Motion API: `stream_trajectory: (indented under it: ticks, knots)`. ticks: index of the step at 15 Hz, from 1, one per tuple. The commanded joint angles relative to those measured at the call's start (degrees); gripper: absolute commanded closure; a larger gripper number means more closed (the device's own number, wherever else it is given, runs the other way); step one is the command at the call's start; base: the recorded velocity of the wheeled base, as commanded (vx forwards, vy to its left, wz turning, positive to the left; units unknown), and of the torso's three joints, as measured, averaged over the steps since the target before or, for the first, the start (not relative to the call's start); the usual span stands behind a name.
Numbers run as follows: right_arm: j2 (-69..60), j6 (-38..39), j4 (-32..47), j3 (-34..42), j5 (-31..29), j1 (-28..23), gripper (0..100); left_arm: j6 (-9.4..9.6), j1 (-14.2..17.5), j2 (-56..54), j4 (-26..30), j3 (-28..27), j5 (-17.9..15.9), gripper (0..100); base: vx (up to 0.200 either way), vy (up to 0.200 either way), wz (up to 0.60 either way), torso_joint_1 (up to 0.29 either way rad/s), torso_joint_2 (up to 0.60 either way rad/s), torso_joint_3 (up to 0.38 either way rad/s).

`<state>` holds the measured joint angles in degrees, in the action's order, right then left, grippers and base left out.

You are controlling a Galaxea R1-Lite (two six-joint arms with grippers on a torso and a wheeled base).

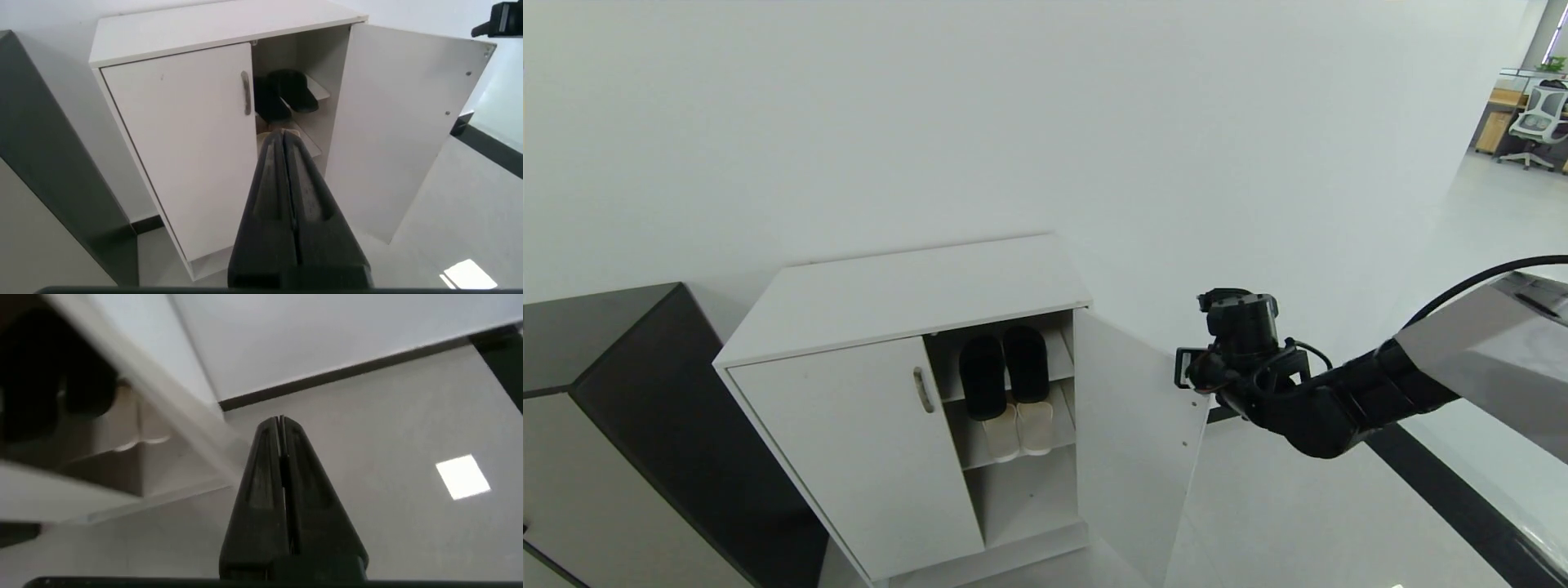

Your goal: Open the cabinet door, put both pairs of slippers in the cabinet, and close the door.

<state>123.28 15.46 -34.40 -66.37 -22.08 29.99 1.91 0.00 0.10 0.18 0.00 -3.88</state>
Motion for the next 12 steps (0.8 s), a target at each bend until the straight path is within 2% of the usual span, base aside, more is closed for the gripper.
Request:
stream_trajectory:
  ticks: [1, 3, 8, 12]
  knots:
    - [-4.54, -0.08, -0.49, 3.17, -0.07, 3.23, 100, 0.02, 0.0, -0.01, -0.01, 0.0, 0.01, 100, 0.0, 0.0, 0.0, 0.0, 0.0, 0.0]
    - [-8.06, -0.25, -0.49, 6.51, -0.07, 7.01, 100, 0.02, 0.0, -0.01, -0.01, 0.0, 0.01, 100, 0.0, 0.0, 0.0, 0.0, 0.0, 0.0]
    - [-3.14, -0.96, -0.84, 6.25, 0.1, 4.99, 100, 0.02, 0.0, -0.01, -0.01, 0.0, 0.01, 100, 0.0, 0.0, 0.0, 0.0, 0.0, 0.0]
    - [0.91, -0.96, -2.51, 6.25, 0.1, 9.65, 100, 0.02, 0.0, -0.01, -0.01, 0.0, 0.01, 100, 0.0, 0.0, 0.0, 0.0, 0.0, 0.0]
